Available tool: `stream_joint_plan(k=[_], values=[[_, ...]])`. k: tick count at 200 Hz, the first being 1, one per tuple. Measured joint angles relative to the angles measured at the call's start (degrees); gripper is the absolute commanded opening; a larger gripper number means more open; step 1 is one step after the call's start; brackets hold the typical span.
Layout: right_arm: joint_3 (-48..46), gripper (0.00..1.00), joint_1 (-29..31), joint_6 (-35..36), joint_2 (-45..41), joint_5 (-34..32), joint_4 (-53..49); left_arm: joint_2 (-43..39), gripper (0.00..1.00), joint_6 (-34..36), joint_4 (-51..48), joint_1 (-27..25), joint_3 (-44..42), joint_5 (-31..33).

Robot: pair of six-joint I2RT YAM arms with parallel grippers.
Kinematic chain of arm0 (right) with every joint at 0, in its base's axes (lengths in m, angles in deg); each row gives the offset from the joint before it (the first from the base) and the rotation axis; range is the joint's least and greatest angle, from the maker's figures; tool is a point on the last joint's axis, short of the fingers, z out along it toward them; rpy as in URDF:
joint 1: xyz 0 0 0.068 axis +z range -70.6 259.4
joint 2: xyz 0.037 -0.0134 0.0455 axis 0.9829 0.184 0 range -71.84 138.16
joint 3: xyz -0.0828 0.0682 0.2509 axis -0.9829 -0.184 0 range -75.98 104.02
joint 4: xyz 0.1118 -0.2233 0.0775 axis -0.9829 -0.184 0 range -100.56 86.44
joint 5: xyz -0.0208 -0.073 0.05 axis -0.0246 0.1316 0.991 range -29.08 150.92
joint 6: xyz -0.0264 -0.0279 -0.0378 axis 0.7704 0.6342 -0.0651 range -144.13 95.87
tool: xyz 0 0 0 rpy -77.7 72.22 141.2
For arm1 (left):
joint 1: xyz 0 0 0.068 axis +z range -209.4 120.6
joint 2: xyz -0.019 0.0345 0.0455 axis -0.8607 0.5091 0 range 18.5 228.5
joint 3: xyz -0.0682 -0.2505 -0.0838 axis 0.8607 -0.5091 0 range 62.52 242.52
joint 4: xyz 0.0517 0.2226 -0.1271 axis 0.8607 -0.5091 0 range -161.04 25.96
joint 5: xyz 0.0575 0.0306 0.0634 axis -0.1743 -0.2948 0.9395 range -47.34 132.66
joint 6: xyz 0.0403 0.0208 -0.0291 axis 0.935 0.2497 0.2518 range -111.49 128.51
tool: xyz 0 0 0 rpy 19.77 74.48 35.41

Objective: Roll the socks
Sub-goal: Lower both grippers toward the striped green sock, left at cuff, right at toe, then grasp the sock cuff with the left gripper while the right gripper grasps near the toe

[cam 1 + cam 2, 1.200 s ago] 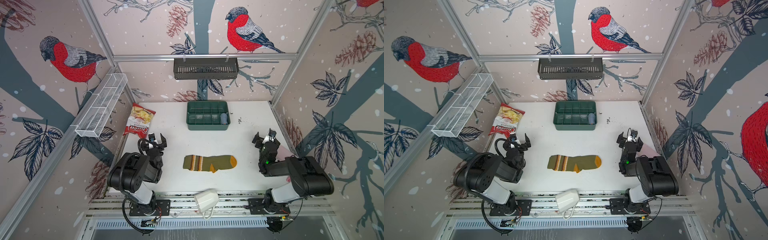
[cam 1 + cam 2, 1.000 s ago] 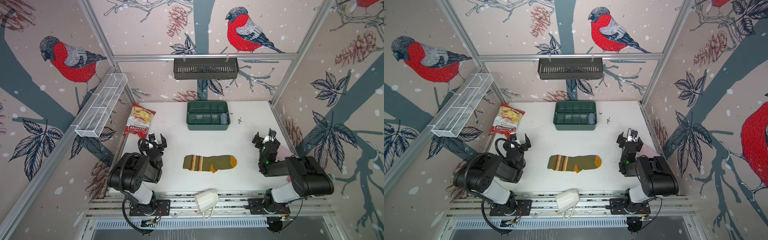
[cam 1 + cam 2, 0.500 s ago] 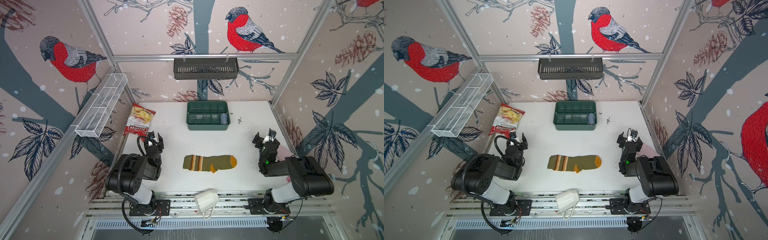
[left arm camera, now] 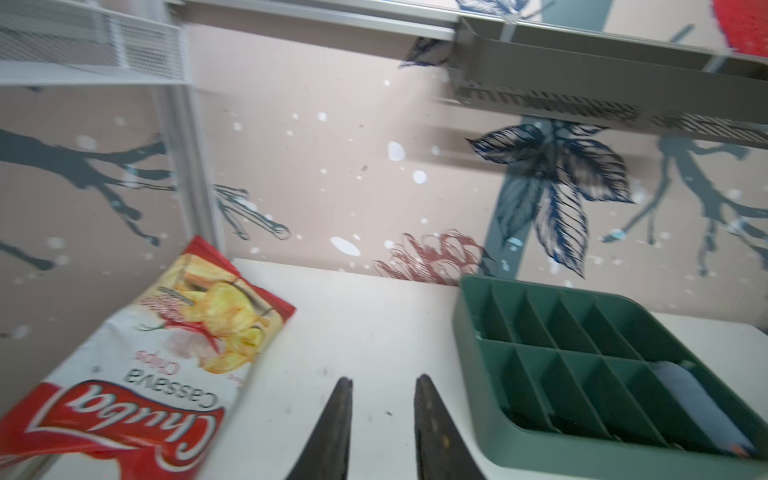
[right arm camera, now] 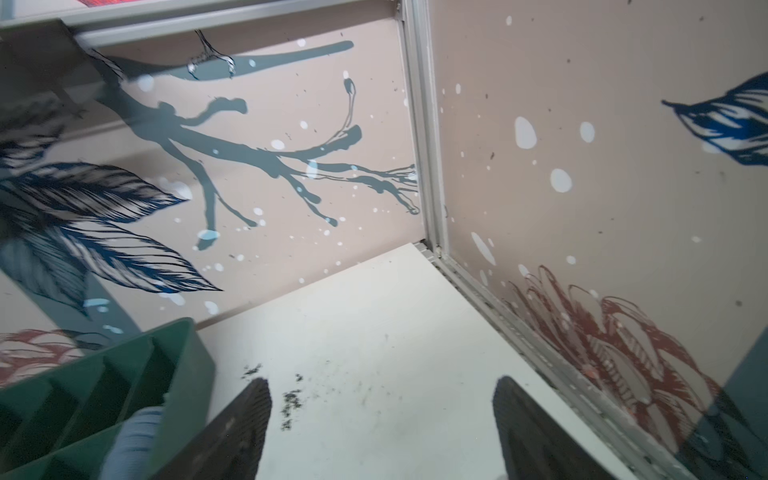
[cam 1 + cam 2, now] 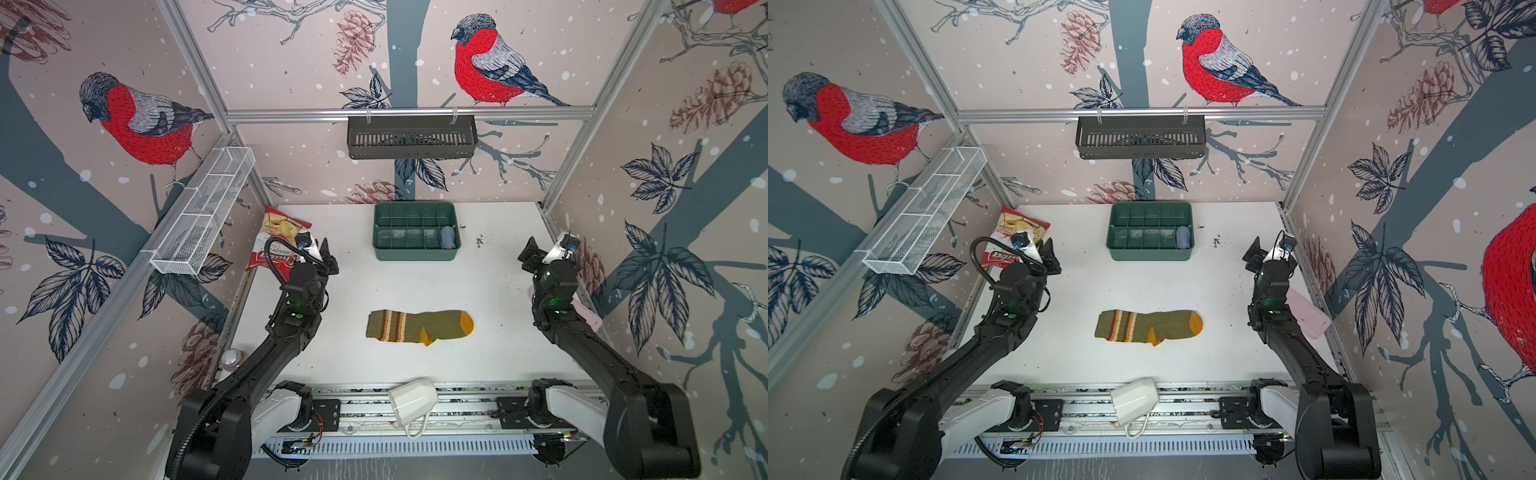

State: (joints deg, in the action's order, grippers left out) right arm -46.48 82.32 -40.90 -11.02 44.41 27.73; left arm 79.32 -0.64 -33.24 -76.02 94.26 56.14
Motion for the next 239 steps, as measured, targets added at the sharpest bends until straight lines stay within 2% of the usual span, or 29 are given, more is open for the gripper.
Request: stream_joint_plan(k=[33, 59, 82, 91, 117, 170, 204, 239], values=[[6.0, 0.83, 7.3, -2.8, -5.6, 6.1, -18.5, 1.1, 0.28, -3.3, -15.1, -4.2, 5.8, -2.8], [9.9, 0.75, 15.3, -2.8, -6.4, 9.9, -31.1, 3.5, 0.27, -5.6, -25.7, -6.7, 8.4, -6.0], [9.9, 0.56, 18.8, -4.3, -4.3, 14.8, -39.1, 6.0, 0.25, -7.1, -33.2, -7.4, 10.1, -8.9], [9.0, 0.45, 19.1, -5.3, -3.3, 16.9, -41.5, 6.8, 0.24, -7.6, -35.6, -7.6, 10.2, -10.2], [3.1, 0.21, 20.0, -9.0, -1.2, 22.3, -43.5, 8.7, 0.18, -8.5, -41.6, -7.9, 10.2, -12.9], [1.2, 0.17, 25.9, -12.4, 5.4, 28.0, -43.2, 12.4, 0.12, -10.0, -47.8, -11.4, 10.2, -16.6], [1.6, 0.13, 27.3, -13.2, 8.7, 28.4, -43.0, 15.8, 0.11, -11.6, -47.7, -13.9, 9.2, -19.9], [2.2, 0.13, 28.6, -13.2, 10.4, 28.4, -43.3, 20.2, 0.09, -12.6, -47.5, -15.0, 9.3, -22.8]])
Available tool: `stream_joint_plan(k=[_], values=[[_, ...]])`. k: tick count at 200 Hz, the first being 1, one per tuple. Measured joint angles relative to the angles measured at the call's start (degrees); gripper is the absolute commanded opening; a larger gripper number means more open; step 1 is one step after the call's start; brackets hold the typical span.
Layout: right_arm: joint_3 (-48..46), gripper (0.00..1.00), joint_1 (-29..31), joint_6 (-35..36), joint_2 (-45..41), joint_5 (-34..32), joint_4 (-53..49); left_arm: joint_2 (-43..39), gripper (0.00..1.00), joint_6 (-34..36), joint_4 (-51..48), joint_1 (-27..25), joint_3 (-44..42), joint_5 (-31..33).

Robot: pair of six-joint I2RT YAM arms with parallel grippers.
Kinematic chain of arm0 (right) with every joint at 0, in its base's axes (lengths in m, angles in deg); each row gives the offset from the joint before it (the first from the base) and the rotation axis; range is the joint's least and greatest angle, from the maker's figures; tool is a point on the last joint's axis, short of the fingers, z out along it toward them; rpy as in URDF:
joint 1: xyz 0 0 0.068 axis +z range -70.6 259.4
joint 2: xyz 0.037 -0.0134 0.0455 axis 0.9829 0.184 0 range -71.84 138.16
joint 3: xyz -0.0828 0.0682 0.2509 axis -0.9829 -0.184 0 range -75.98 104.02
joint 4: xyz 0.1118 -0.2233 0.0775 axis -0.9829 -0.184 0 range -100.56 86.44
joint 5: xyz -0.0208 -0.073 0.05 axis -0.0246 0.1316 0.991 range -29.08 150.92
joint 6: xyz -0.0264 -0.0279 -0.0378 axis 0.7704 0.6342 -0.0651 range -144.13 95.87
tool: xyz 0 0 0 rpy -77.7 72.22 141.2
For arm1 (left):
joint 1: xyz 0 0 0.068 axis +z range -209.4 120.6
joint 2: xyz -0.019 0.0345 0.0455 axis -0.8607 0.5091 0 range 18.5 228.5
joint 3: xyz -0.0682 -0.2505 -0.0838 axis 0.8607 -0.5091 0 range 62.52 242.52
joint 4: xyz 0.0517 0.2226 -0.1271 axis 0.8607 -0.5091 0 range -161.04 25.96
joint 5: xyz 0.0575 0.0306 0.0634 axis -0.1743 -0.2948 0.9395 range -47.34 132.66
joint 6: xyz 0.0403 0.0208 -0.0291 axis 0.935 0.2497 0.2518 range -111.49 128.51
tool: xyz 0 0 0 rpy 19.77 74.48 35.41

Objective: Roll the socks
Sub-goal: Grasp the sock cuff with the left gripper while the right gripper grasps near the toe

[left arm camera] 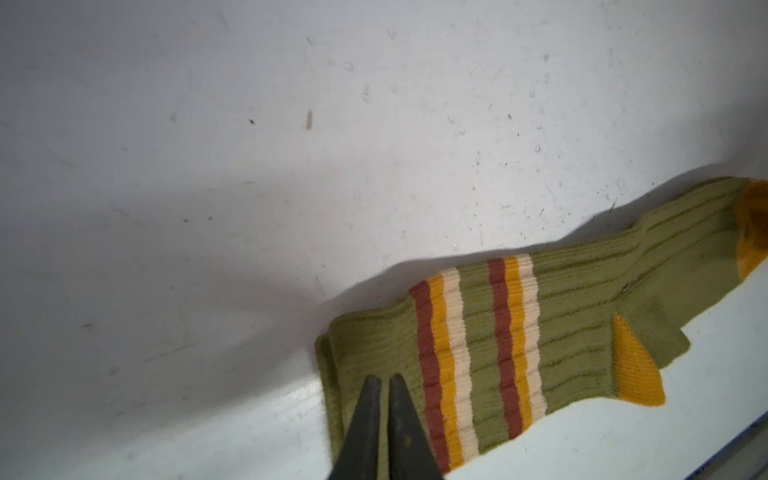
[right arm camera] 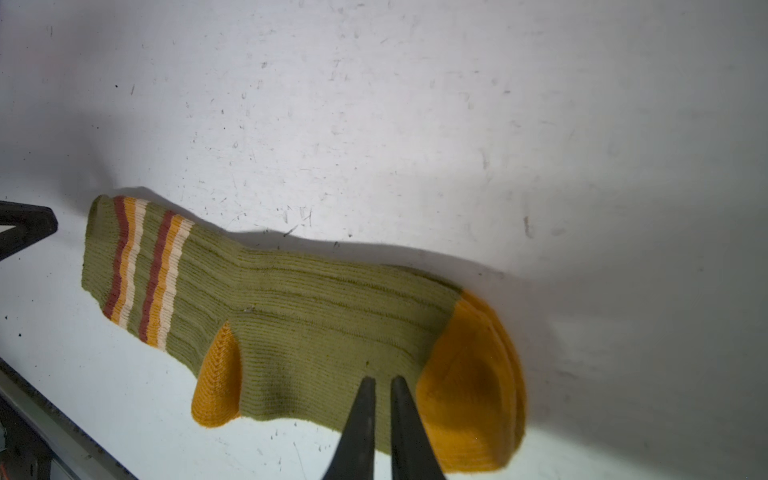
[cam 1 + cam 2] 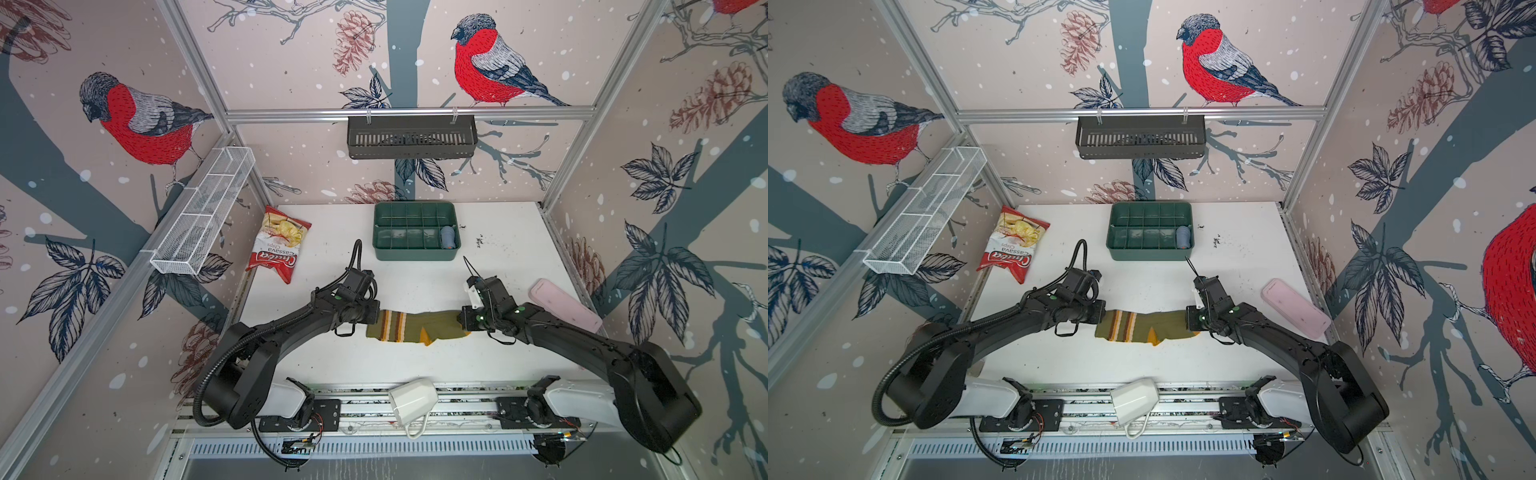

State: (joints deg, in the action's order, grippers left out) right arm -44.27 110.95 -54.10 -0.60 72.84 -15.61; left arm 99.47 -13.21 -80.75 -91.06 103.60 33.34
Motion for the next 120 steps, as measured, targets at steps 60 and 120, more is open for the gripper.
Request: stream_joint_plan(k=[60, 120], values=[[3.1, 0.12, 0.0, 1.3, 9.1, -0.8, -0.7, 2.6, 0.09, -0.3, 0.2, -0.7, 0.2, -2.7], [8.5, 0.10, -3.6, 3.8, 18.2, -0.4, 5.1, 7.2, 0.07, 0.0, 1.2, -0.7, 1.5, -3.1]])
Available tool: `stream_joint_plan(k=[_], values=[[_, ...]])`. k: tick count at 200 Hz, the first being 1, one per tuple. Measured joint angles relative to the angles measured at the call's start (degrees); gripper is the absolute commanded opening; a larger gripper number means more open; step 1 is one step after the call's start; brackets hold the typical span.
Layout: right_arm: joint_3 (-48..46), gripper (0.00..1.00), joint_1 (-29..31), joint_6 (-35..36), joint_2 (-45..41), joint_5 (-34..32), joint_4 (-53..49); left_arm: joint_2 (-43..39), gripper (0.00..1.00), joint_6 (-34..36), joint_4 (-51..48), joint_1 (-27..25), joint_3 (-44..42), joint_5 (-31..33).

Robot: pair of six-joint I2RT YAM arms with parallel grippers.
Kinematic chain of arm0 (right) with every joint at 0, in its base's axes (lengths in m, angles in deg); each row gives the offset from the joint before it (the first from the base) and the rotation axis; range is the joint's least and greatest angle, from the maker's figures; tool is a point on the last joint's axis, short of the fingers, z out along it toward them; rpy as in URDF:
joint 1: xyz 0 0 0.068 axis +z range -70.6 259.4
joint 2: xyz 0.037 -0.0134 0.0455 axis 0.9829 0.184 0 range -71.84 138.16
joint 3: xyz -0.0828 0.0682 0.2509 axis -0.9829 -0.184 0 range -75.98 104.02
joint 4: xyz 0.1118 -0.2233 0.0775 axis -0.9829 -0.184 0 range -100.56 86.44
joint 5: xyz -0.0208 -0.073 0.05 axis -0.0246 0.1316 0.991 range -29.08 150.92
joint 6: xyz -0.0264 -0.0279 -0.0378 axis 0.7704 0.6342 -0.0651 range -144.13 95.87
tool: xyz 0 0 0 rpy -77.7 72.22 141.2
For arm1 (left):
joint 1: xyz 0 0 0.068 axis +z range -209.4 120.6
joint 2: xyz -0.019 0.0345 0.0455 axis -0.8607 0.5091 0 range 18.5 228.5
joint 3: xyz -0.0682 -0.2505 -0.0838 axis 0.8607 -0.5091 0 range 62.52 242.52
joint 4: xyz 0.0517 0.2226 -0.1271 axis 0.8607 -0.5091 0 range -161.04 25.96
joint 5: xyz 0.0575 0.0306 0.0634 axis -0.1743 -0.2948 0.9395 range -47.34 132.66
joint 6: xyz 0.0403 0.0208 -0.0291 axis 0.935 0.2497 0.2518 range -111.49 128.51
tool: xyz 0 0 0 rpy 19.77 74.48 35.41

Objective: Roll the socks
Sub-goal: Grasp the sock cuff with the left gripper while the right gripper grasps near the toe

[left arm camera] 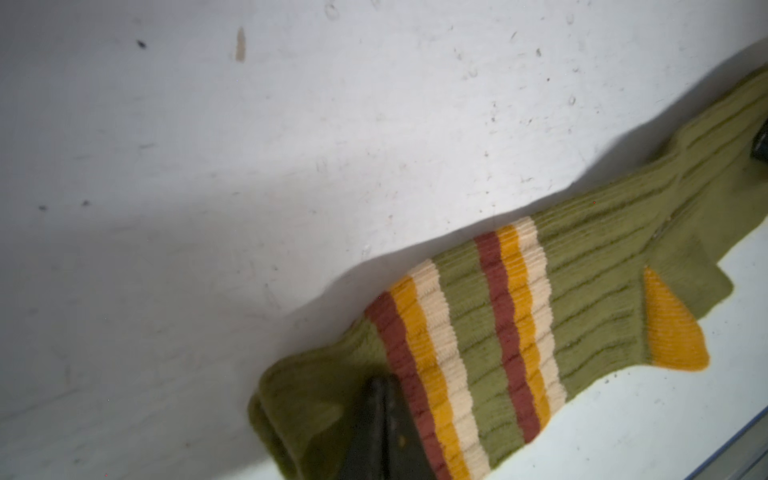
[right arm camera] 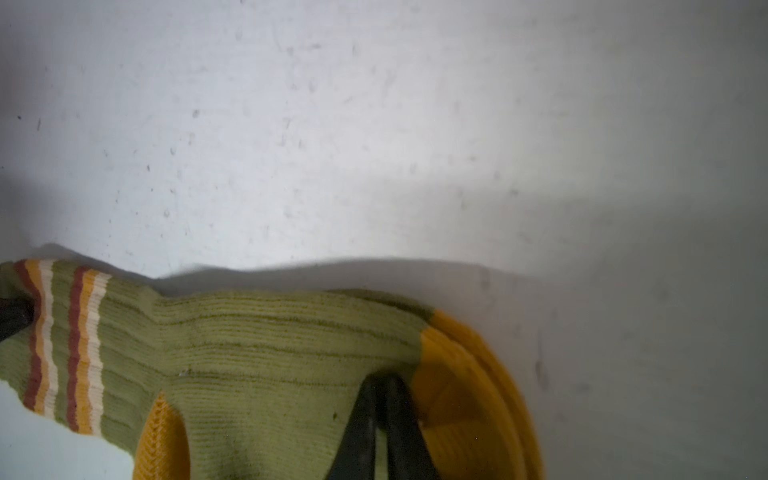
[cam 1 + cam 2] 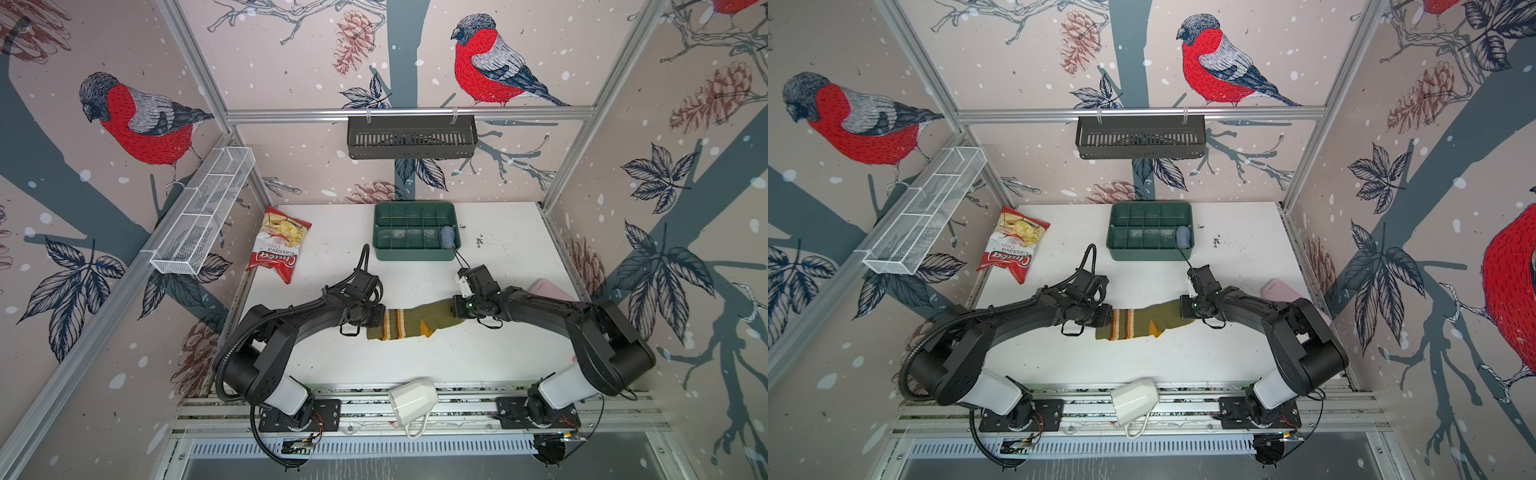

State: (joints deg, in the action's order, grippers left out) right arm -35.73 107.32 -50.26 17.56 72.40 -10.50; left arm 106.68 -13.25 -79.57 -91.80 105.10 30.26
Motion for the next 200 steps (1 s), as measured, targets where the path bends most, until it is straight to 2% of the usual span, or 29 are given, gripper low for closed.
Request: stream_joint_plan(k=[34, 55, 79, 102, 141, 200], values=[[1.6, 0.12, -3.1, 2.0, 2.1, -0.1, 1.6, 2.2, 0.07, 0.8, 1.2, 0.3, 1.7, -0.7], [2.1, 0.24, -4.2, 2.6, 2.1, -0.2, 1.4, 2.7, 0.08, 0.8, 1.6, 1.0, 2.3, -0.9], [2.7, 0.39, -3.9, 3.7, 1.0, -1.2, -0.3, 2.7, 0.14, 1.0, 1.6, 1.9, 3.1, -0.8], [4.3, 0.46, -2.0, 4.0, -1.7, -3.0, -3.8, 0.9, 0.18, 1.1, 1.5, 2.7, 3.3, -0.7], [6.2, 0.47, 2.5, 4.5, -4.7, -2.0, -5.0, -2.9, 0.27, 0.8, 1.5, 3.9, 2.4, -2.5], [5.1, 0.43, 8.1, 3.1, -3.3, 2.1, -3.2, -5.3, 0.24, -1.8, 1.7, 6.1, -4.4, -6.9]])
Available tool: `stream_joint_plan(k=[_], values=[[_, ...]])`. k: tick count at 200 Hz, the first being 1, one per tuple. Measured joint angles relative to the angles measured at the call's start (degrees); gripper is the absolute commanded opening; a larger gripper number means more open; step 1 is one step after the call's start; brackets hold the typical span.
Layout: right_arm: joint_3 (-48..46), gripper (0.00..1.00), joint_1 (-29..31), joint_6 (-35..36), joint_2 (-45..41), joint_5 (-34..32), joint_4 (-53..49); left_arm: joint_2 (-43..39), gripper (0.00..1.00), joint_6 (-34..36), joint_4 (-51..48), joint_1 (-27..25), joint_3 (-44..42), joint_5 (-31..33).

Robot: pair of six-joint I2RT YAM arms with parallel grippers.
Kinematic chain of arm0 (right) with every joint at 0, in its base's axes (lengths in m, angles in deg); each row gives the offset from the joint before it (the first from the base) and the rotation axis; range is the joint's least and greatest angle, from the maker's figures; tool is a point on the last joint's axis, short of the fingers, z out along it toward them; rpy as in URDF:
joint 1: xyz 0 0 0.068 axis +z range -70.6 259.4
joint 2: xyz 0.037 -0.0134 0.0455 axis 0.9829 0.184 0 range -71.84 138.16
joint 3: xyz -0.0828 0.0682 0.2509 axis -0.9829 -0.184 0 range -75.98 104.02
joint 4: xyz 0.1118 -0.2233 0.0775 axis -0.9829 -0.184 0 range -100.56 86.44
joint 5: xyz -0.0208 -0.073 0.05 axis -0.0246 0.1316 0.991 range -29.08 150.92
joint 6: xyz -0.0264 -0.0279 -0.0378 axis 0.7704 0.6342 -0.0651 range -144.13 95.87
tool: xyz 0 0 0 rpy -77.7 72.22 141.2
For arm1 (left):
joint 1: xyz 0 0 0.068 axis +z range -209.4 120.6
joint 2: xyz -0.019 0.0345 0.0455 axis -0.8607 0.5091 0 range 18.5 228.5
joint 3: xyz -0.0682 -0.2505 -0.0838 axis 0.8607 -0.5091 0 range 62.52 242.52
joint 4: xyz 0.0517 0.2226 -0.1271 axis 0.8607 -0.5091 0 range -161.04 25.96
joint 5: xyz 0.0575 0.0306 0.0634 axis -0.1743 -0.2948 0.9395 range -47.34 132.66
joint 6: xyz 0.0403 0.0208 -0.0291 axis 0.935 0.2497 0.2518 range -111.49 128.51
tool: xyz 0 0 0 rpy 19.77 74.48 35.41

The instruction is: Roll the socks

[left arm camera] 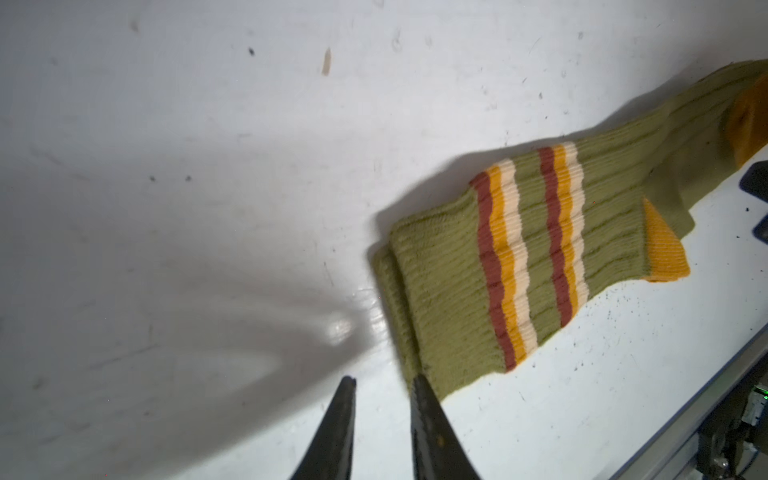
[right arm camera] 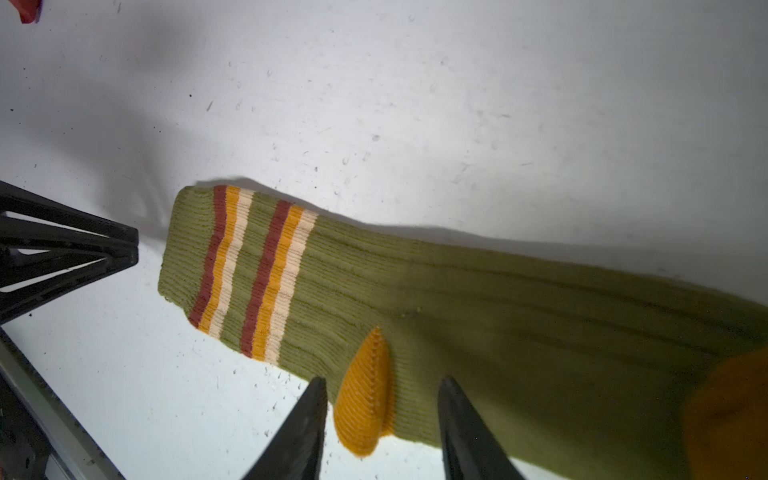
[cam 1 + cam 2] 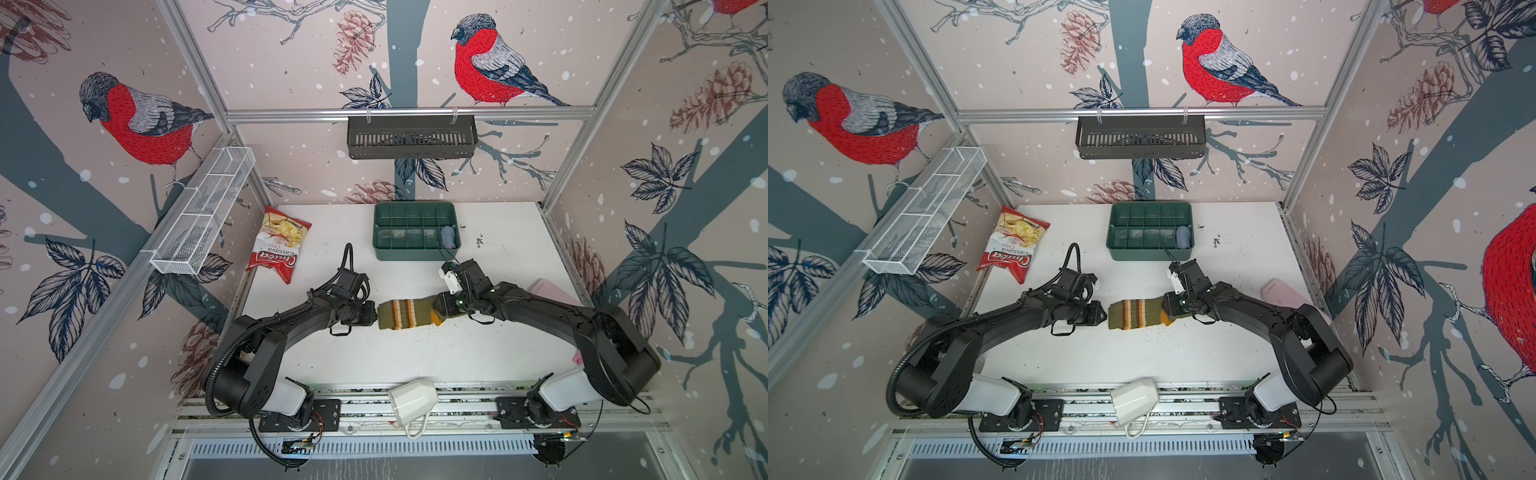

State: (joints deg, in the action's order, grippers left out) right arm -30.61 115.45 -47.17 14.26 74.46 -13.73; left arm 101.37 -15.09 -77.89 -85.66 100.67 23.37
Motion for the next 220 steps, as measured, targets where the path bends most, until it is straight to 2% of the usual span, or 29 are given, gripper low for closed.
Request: stream_joint_plan(k=[69, 124, 181, 220], values=[[0.7, 0.43, 3.0, -1.2, 1.7, 1.6, 1.9, 1.4, 0.25, -1.6, 4.5, 0.0, -0.6, -4.1], [3.9, 0.42, 6.6, -1.2, 6.5, 3.4, 3.2, 3.0, 0.25, -1.6, 4.6, 0.0, -0.6, -4.4], [5.4, 0.40, 8.5, -1.2, 8.0, 4.4, 3.4, 4.1, 0.26, -1.5, 5.4, 0.0, -0.6, -4.6], [6.0, 0.36, 9.7, -1.5, 9.1, 5.2, 3.7, 5.2, 0.21, -1.5, 8.2, 0.0, -0.8, -5.5]])
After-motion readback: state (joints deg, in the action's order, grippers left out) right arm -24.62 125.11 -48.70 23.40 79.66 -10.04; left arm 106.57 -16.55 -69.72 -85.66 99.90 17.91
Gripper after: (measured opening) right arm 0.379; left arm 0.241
